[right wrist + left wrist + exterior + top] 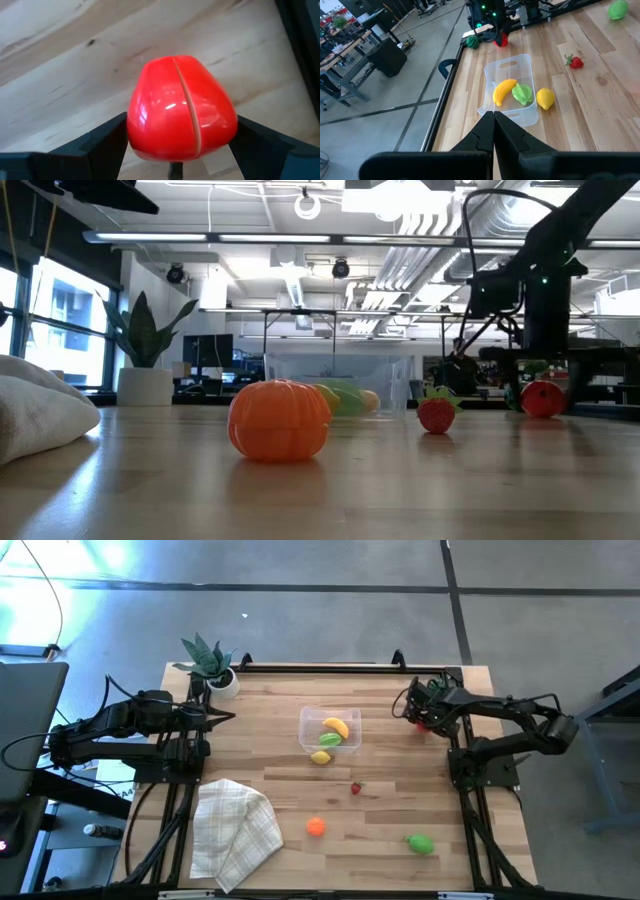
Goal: Pick and placing Produce into tupperware
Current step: Put the apple into the transparent bin
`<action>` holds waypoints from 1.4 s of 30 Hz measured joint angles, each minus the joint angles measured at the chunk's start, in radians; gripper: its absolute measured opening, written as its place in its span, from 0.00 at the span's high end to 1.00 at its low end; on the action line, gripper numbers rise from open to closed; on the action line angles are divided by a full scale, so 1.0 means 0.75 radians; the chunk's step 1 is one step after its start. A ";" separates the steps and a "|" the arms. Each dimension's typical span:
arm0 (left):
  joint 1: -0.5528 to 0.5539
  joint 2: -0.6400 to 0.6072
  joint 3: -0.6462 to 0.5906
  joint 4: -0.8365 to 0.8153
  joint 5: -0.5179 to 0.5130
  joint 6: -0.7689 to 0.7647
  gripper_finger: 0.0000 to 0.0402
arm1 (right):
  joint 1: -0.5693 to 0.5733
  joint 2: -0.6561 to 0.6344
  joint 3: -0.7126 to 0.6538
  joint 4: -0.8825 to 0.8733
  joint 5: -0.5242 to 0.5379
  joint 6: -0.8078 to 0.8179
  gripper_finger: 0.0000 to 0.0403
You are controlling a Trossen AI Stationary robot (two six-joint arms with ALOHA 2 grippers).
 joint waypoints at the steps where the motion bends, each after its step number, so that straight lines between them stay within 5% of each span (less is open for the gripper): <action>1: 0.001 0.000 0.000 -0.001 0.000 0.000 1.00 | 0.000 0.000 0.001 0.001 0.008 -0.005 0.24; 42: 0.000 0.001 0.000 0.000 0.000 0.000 1.00 | 0.000 0.000 -0.036 0.067 0.080 -0.002 0.24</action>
